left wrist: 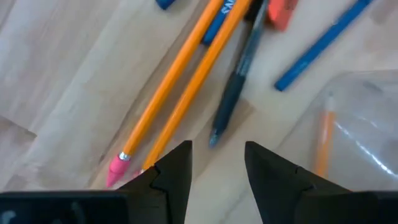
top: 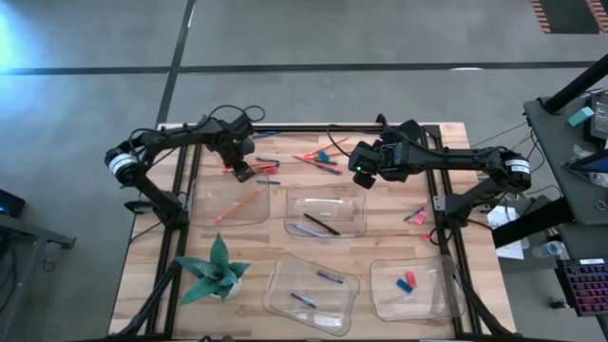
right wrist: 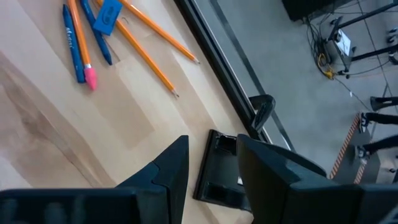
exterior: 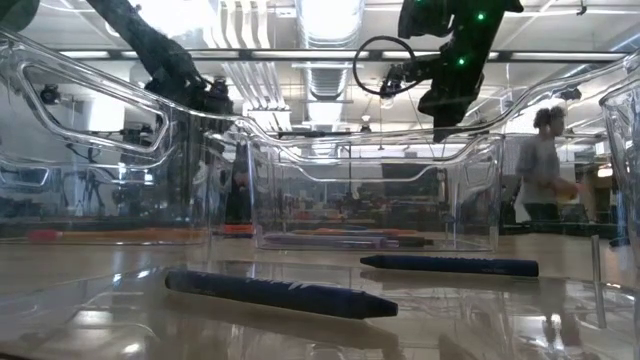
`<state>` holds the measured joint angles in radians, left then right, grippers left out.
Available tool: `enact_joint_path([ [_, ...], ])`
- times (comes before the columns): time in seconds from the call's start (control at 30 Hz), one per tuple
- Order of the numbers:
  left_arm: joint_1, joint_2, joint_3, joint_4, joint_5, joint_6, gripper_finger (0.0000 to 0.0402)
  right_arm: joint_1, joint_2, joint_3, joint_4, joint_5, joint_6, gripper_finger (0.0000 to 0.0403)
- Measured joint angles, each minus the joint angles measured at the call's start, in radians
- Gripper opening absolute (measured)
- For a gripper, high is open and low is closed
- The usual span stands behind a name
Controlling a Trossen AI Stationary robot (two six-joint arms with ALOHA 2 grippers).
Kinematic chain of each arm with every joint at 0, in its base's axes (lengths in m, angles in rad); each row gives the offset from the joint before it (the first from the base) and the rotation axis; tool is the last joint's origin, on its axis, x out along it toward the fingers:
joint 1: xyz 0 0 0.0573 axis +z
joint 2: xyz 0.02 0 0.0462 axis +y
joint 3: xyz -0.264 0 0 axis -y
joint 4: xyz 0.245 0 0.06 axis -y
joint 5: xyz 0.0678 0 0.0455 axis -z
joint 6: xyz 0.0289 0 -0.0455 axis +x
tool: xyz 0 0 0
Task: Sort crayons/erasers/pens/pencils in bins
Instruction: Put the orange pencil into the top left transparent bin
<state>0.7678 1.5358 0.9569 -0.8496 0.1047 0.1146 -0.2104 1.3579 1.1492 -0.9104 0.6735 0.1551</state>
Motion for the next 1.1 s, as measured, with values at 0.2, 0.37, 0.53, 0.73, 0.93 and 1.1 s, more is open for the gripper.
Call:
enact_joint_path([
  [0.2, 0.009, -0.057, 0.015, 0.068, -0.056, 0.006, 0.0134, 0.000, 0.000, 0.000, 0.027, 0.000, -0.038, 0.0128],
  [0.37, 0.026, -0.031, 0.014, 0.135, -0.176, -0.053, 0.0134, 0.000, 0.000, 0.000, 0.038, 0.000, -0.044, 0.0128],
  [0.53, 0.025, 0.035, 0.013, 0.135, -0.190, -0.056, 0.0134, 0.000, 0.000, 0.000, 0.037, 0.000, -0.044, 0.0128],
  [0.73, 0.027, 0.097, 0.013, 0.138, -0.220, -0.056, 0.0134, 0.000, 0.000, 0.000, 0.036, 0.000, -0.042, 0.0128],
  [0.93, 0.026, 0.135, 0.012, 0.137, -0.215, -0.056, 0.0134, 0.000, 0.000, 0.000, 0.035, 0.000, -0.041, 0.0128],
  [1.1, 0.024, 0.139, 0.002, 0.113, -0.158, -0.040, 0.0134, 0.000, 0.000, 0.000, 0.034, 0.000, -0.042, 0.0128],
])
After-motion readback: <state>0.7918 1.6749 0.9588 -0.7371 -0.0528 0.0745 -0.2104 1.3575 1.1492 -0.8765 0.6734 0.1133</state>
